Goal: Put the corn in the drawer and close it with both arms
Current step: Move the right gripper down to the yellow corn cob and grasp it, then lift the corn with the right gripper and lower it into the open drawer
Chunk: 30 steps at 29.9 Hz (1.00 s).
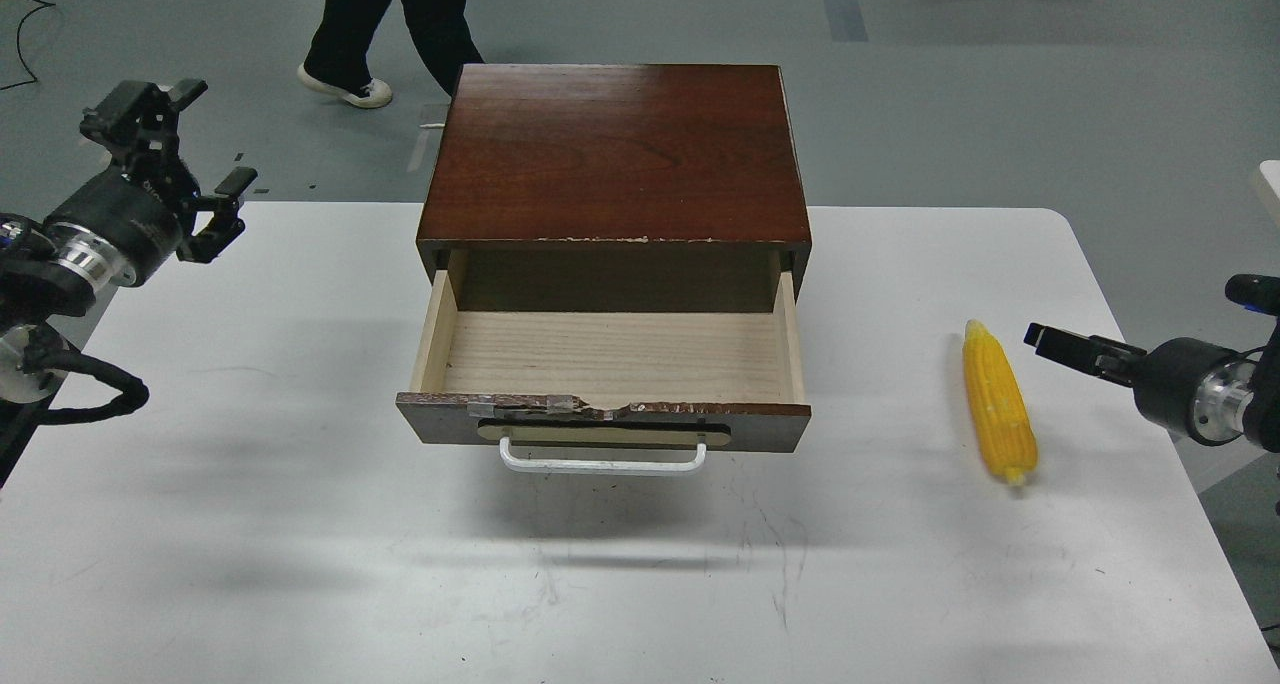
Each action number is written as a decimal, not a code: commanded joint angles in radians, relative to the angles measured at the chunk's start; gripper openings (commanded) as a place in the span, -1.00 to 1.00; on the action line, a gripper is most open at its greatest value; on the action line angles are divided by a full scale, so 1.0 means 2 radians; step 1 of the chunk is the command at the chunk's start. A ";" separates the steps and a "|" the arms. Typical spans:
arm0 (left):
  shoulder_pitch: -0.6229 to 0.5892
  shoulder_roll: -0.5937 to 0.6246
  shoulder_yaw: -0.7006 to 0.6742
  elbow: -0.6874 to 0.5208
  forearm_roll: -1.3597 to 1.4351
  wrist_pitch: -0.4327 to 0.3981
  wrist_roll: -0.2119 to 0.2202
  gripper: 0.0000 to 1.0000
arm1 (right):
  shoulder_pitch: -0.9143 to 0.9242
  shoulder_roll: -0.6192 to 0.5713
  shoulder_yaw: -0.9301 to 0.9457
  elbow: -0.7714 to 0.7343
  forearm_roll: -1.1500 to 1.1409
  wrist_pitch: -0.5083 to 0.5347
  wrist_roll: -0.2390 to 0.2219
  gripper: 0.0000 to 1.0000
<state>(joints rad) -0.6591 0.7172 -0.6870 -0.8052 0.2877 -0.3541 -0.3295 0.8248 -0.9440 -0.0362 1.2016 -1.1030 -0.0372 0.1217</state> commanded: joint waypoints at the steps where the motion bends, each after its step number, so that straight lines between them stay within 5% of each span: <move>1: 0.001 0.003 -0.001 0.000 0.000 -0.002 -0.001 0.96 | -0.006 0.037 -0.010 -0.023 0.000 -0.004 0.002 0.90; 12: 0.002 0.006 -0.001 0.000 0.000 -0.002 -0.002 0.96 | 0.000 0.097 -0.041 -0.076 0.000 -0.006 0.003 0.82; 18: 0.003 0.006 -0.001 0.001 0.000 0.000 -0.002 0.96 | 0.012 0.103 -0.052 -0.078 -0.011 -0.012 0.000 -1.00; 30: 0.008 0.006 -0.001 0.001 0.000 0.001 -0.002 0.96 | 0.111 0.089 -0.071 -0.072 -0.020 -0.025 0.006 -1.00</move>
<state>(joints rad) -0.6432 0.7290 -0.6888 -0.8038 0.2884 -0.3512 -0.3330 0.9657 -0.7451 -0.1797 1.0520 -1.1413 -0.0851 0.1282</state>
